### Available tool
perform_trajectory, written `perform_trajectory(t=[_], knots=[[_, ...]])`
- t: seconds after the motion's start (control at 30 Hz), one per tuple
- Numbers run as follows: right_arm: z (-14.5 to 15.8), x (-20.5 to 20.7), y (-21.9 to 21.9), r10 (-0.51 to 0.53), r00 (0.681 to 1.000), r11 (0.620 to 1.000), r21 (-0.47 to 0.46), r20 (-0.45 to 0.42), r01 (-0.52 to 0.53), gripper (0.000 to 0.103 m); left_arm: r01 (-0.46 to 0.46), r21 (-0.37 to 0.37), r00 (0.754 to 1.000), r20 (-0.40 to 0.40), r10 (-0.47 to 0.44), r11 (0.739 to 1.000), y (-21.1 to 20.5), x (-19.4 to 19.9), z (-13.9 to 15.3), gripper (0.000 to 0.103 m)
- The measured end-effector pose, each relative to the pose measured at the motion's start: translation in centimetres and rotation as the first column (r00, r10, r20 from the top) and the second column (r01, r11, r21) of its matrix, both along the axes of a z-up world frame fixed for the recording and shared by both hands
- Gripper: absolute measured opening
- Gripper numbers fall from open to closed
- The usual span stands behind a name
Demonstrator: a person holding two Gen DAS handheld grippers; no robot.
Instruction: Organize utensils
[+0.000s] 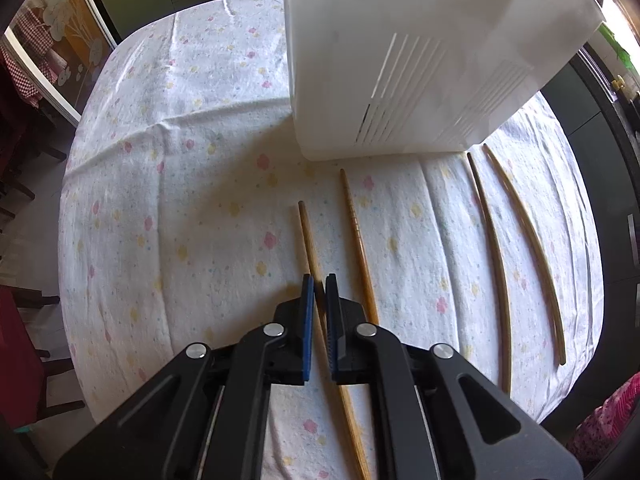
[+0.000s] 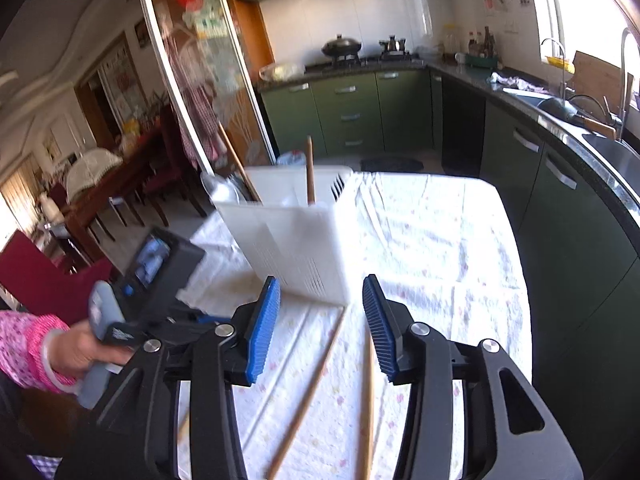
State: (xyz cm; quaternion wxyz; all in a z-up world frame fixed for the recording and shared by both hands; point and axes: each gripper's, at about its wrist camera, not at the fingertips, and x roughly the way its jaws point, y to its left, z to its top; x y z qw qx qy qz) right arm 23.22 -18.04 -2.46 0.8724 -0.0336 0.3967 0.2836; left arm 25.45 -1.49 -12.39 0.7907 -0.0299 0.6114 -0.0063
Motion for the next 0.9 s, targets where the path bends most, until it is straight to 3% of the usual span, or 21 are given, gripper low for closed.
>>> perform_trajectory(t=[0.13,0.33,0.6,0.7,0.8,0.9], knots=[[-5.6,2.2,1.4,0.003,0.997,0.985,-0.174,-0.075,-0.016,0.039,-0.001,-0.014,0.999,0.045,0.002,1.0,0.9,-1.1,1.6,0.006],[-10.7,4.9,1.4,-0.028,0.987,0.972,-0.236,-0.155,-0.009,0.039,0.02,-0.029,0.993,0.121,-0.016,0.999,1.3,-3.6,4.4,0.006],[-12.4,5.8,2.1,-0.022,0.978,0.958,-0.286,-0.207,-0.039,0.029,0.042,-0.064,0.982,0.187,-0.03,0.997,1.8,-5.7,7.1,0.006],[-12.2,5.6,2.4,-0.016,0.976,0.953,-0.299,-0.217,-0.051,0.007,0.055,-0.069,0.977,0.21,-0.039,0.996,1.8,-6.2,7.9,0.006],[-12.1,4.9,2.8,-0.028,0.979,0.951,-0.306,-0.204,-0.037,0.007,0.075,-0.069,0.969,0.239,-0.056,0.995,1.4,-6.9,8.7,0.006],[-10.8,4.2,2.0,-0.037,0.98,0.971,-0.239,-0.195,-0.011,0.007,0.095,-0.073,0.963,0.261,-0.073,0.993,1.1,-7.4,9.5,0.006]])
